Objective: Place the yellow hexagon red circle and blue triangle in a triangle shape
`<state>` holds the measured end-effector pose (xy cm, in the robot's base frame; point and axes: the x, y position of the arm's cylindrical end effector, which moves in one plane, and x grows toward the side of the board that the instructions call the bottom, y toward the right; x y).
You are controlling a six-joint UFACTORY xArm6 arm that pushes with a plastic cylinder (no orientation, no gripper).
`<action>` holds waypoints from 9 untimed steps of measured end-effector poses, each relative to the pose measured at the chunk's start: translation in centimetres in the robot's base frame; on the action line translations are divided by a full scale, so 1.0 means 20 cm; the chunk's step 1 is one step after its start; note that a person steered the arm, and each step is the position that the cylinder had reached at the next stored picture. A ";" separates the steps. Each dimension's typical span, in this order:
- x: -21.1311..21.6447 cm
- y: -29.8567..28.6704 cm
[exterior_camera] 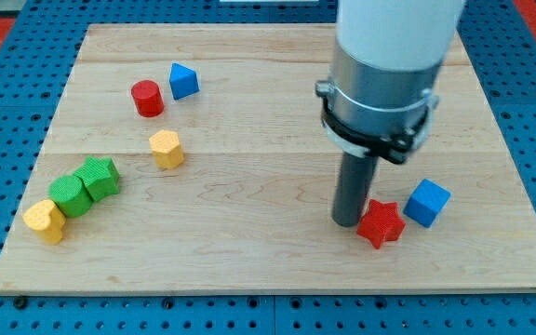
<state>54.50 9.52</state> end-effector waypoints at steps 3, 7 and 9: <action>-0.34 -0.57; -0.91 -1.35; -1.13 -1.47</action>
<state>31.89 -19.84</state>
